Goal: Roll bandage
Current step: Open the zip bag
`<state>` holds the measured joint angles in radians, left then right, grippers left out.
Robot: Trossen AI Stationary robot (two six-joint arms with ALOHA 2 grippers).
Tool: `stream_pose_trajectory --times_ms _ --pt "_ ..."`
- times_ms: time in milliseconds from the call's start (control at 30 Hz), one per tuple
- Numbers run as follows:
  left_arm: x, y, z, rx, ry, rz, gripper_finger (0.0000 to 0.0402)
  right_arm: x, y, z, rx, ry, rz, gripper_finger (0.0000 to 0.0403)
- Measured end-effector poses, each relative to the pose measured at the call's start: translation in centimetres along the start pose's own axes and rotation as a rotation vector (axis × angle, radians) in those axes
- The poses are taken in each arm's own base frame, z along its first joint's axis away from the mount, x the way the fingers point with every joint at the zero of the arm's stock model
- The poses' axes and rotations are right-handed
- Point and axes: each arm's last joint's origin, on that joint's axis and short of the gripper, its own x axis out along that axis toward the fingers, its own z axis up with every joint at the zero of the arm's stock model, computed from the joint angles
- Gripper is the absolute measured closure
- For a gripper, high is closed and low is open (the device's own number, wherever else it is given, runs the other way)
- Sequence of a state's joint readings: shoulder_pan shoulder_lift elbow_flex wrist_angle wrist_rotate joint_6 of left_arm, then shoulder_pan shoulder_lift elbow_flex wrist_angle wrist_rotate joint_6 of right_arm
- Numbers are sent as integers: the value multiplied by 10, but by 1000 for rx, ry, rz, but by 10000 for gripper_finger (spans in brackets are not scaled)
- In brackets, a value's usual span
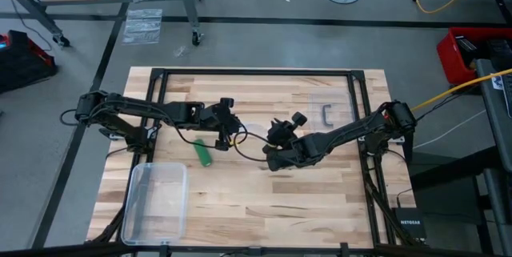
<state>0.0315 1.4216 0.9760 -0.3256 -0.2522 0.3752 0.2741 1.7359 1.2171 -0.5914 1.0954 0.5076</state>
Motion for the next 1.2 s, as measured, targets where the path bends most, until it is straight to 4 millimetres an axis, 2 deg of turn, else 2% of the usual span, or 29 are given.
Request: stream_pose_trajectory --times_ms 300,400,633,867,1200 --pt "0 0 0 0 0 0 401 2 3 4 79 6 61 338" --pt "0 0 0 0 0 0 401 9 1 6 94 36 99 338" --pt "0 0 0 0 3 -1 401 34 -7 6 158 226 317 338" --pt "0 0 -1 -2 4 0 401 47 -15 8 185 246 297 338" --pt "2 6 -3 -13 12 13 401 46 -14 9 190 240 301 338"
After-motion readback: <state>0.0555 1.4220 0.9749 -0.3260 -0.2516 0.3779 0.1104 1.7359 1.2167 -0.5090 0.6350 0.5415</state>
